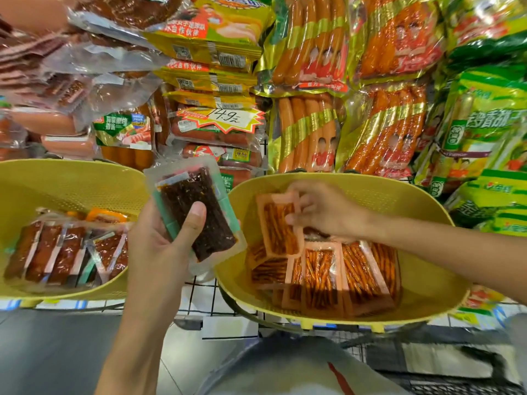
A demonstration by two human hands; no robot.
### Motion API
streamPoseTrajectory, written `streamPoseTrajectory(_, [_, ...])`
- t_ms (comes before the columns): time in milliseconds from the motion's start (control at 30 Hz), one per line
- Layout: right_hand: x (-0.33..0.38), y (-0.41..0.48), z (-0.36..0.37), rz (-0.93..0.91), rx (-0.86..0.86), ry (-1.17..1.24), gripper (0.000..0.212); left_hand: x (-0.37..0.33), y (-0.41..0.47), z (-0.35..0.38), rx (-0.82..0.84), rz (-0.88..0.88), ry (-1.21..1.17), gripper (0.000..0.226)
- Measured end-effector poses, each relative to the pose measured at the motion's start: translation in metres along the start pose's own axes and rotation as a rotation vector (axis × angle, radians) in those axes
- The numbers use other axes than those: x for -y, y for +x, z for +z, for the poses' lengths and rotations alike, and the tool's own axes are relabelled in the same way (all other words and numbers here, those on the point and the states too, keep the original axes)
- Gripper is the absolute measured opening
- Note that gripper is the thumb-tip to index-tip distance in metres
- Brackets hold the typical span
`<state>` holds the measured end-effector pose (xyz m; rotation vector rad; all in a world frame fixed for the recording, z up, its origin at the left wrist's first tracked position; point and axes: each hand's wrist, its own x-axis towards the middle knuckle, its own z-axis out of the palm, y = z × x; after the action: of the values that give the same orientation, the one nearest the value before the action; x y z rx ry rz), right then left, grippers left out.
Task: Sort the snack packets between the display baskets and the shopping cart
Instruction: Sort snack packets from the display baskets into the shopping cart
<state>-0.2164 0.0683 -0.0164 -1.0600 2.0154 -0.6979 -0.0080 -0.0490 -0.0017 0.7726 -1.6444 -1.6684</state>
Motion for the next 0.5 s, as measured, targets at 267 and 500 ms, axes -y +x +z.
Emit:
streamPoseTrajectory(267, [0.017,-0.046,-0.060,-0.101,-0.118,0.529,0.037,-0.005,0.000,0.007,0.058,-0.088,-0.057,0.027])
streamPoseTrajectory(500, [0.039,-0.062,-0.038,-0.150,0.075,0.658,0.049,-0.013,-0.009,0.033,0.271,-0.275,-0.131,0.036])
